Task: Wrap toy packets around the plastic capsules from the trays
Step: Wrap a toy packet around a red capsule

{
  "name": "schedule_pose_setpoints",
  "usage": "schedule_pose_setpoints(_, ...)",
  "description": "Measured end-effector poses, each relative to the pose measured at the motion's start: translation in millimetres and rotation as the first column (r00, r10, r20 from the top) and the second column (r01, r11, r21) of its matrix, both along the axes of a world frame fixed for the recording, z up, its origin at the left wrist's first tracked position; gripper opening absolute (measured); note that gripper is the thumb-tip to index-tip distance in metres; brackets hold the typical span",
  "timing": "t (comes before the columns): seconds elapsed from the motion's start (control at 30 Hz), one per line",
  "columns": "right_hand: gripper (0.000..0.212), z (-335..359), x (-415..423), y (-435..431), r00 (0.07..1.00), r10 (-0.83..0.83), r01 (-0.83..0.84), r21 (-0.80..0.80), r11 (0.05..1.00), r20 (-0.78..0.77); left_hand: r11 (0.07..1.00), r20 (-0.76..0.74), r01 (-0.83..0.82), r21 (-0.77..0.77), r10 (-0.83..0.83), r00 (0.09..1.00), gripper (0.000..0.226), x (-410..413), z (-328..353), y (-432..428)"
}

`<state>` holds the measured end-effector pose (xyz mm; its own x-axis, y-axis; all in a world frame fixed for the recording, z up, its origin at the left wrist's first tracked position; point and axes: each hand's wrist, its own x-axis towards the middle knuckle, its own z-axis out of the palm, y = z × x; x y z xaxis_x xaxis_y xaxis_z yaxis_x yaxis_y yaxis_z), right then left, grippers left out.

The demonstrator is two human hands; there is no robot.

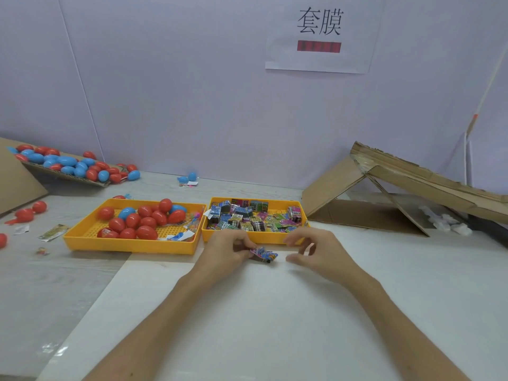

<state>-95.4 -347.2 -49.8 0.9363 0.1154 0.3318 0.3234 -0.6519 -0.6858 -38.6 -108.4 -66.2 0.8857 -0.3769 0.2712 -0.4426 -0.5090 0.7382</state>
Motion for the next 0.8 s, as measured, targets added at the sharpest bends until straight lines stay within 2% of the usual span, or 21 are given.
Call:
schedule_pose_setpoints(0.07,0.034,-7.0,-0.8,11.7,0.998,0.057,-0.057,-0.064,0.996,0.004,1.0,-0.01,0.018,-0.006,-0.018,1.0,0.01,-0.7,0.8,0.2)
schedule_pose_setpoints(0.17,0.023,-14.1,1.8,22.8,0.992,0.102,-0.092,-0.119,0.989,0.074,0.999,-0.016,0.048,-0.006,-0.048,0.999,0.01,-0.8,1.3,0.3)
schedule_pose_setpoints(0.27,0.011,-14.3,2.6,21.9,0.992,0.079,-0.067,-0.126,0.99,0.094,0.999,-0.016,0.046,-0.006,-0.046,0.999,0.014,-0.8,1.4,0.3)
schedule_pose_setpoints(0.37,0.01,-9.0,1.8,18.0,0.993,0.071,-0.061,-0.104,0.993,0.089,0.999,-0.001,0.032,0.002,-0.032,0.999,0.024,-1.1,0.5,-1.5)
schedule_pose_setpoints(0.43,0.013,-1.6,2.9,16.4,0.993,0.033,-0.031,-0.018,0.999,0.114,1.0,0.001,0.02,-0.004,-0.02,1.0,0.026,-0.9,-1.1,-3.0)
schedule_pose_setpoints(0.5,0.017,7.4,4.3,12.1,0.99,-0.067,0.036,0.236,0.971,0.125,1.0,0.01,-0.005,0.006,0.005,1.0,0.021,-0.2,-1.9,-3.2)
schedule_pose_setpoints(0.57,0.021,15.8,4.4,1.8,0.976,-0.178,0.083,0.543,0.835,0.124,1.0,0.019,-0.009,0.027,0.009,1.0,0.019,1.1,-1.9,-2.2)
schedule_pose_setpoints(0.6,0.022,18.9,3.8,-3.9,0.971,-0.213,0.097,0.639,0.763,0.106,1.0,0.018,0.001,0.032,-0.002,1.0,0.02,0.6,-1.5,-1.8)
schedule_pose_setpoints(0.67,0.019,20.7,3.5,-8.6,0.975,-0.22,0.139,0.694,0.706,0.028,0.999,0.013,0.033,0.025,-0.033,0.999,0.02,-1.2,0.0,-1.1)
schedule_pose_setpoints(0.8,0.013,8.6,6.7,4.1,0.984,-0.152,0.176,0.578,0.797,-0.09,0.995,-0.051,0.091,0.031,-0.089,0.995,0.029,-2.2,2.2,-0.3)
